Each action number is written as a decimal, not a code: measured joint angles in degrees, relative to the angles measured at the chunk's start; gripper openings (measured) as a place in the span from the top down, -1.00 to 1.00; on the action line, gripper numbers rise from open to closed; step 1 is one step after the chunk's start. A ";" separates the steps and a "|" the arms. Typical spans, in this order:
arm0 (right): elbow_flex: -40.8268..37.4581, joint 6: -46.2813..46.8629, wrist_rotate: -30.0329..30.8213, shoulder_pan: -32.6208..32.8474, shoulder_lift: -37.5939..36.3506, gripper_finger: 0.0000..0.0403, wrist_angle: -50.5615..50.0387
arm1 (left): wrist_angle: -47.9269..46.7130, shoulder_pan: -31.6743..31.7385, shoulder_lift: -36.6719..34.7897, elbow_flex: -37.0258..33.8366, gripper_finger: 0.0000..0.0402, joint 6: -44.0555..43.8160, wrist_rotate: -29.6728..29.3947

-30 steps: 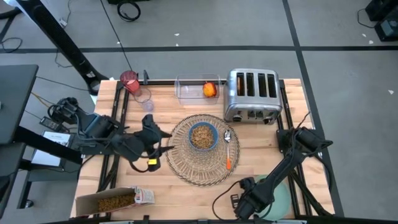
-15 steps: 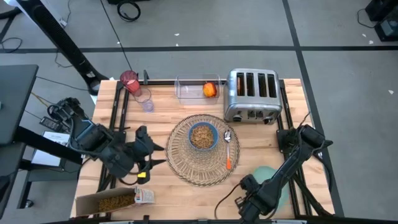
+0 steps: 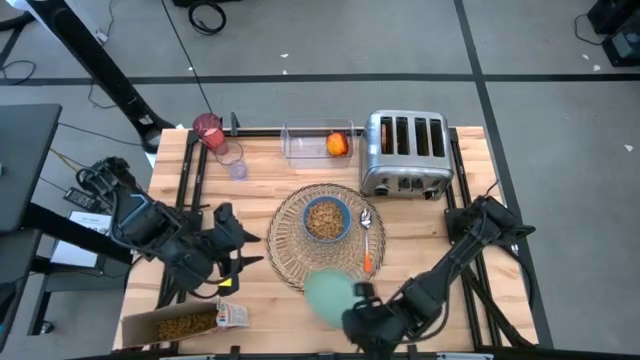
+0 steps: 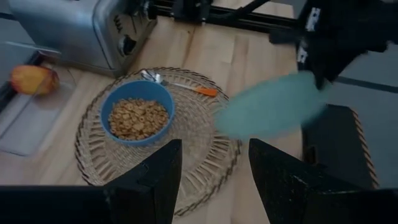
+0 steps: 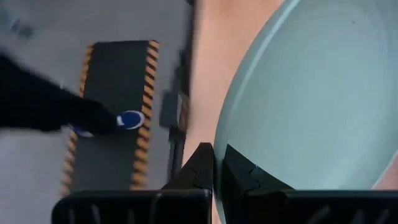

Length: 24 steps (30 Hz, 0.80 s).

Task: Arrange a breakfast setting
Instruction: Put the light green plate to the bottom left of the blue bowl on the brown placemat

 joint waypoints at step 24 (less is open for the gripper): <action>-22.67 -64.83 -4.76 -14.38 0.07 0.93 26.69 | 2.99 7.27 -0.03 8.35 0.04 10.93 4.48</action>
